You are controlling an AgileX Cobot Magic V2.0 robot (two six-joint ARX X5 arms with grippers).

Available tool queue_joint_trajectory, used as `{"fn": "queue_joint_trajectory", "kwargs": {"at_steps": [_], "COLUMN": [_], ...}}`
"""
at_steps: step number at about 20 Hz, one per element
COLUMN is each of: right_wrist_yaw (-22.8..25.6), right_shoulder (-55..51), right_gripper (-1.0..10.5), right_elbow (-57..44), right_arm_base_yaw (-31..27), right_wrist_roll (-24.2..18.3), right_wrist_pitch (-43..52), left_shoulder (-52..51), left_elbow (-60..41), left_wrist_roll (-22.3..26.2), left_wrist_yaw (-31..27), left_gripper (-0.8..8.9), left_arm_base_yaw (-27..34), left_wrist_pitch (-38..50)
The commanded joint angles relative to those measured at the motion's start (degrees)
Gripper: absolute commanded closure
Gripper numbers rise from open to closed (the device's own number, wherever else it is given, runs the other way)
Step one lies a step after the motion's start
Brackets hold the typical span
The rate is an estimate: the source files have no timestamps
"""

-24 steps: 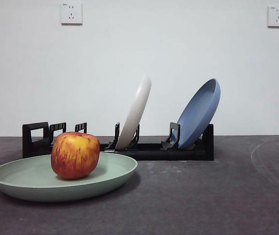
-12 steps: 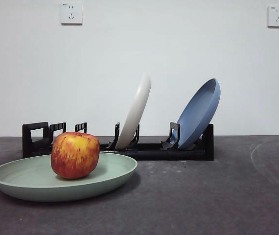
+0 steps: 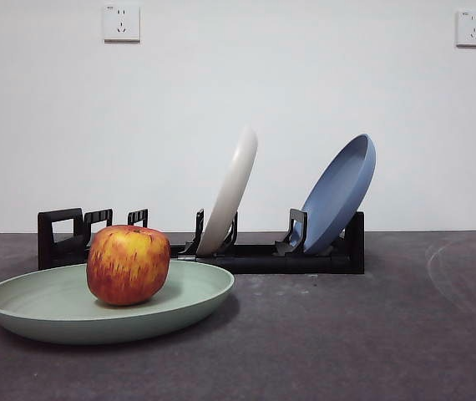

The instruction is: Take the green plate from the plate rack,put the plate on the table,take the apple from the table,put the apple in the plate

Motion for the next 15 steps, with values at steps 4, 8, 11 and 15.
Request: {"fn": "queue_joint_trajectory", "kwargs": {"at_steps": [4, 8, 11, 15], "right_wrist_yaw": [0.26, 0.42, 0.48, 0.48], "right_shoulder": [-0.02, -0.02, -0.02, -0.02], "right_gripper": [9.5, 9.5, 9.5, 9.5], "right_elbow": [-0.44, -0.44, -0.44, -0.44], "right_arm_base_yaw": [0.02, 0.02, 0.02, 0.02], "right_wrist_roll": [0.48, 0.48, 0.48, 0.48], "right_wrist_pitch": [-1.29, -1.27, -1.29, -1.29], "left_shoulder": [-0.11, -0.11, -0.11, -0.11], "left_elbow": [-0.42, -0.42, -0.42, -0.42], "left_wrist_roll": [4.13, 3.98, 3.98, 3.98], "left_wrist_yaw": [-1.81, -1.64, -1.64, -1.64], "left_gripper": [8.17, 8.17, 8.17, 8.17], "left_arm_base_yaw": [0.07, 0.0, 0.0, 0.0], "left_wrist_pitch": [-8.07, -8.04, -8.04, -8.04]}}
